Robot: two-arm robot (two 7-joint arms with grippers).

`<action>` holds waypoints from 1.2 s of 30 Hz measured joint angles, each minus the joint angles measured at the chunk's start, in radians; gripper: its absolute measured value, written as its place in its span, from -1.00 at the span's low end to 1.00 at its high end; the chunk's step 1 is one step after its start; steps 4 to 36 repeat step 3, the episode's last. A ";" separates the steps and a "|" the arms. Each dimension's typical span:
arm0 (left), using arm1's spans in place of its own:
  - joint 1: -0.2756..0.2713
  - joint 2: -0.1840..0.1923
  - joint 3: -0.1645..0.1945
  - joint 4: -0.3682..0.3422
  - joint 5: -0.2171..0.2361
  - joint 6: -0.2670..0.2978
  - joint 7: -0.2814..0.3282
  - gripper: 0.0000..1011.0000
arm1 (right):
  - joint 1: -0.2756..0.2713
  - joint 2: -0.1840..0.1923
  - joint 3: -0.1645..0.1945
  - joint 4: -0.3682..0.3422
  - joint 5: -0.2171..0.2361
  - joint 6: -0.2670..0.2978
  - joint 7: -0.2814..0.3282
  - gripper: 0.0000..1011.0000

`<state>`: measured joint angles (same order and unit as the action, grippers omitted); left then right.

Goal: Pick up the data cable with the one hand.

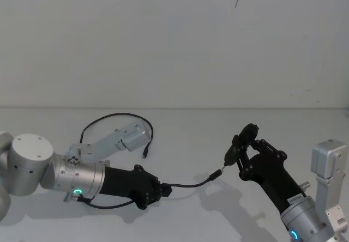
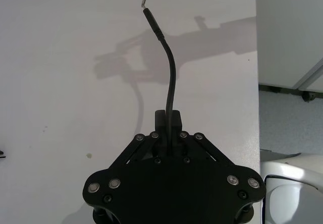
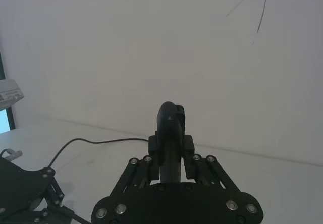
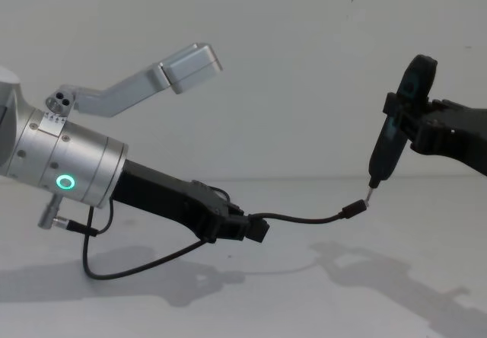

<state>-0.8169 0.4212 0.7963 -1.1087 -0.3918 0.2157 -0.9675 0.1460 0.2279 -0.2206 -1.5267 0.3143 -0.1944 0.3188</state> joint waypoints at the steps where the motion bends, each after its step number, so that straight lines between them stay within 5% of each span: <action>1: 0.000 0.000 0.000 0.000 0.000 0.000 0.000 -0.92 | 0.000 0.000 0.000 0.000 0.000 0.000 0.000 -0.48; 36: 0.000 0.000 0.000 0.000 0.000 0.000 0.000 -0.92 | 0.000 0.000 0.000 0.000 0.000 0.000 0.000 -0.48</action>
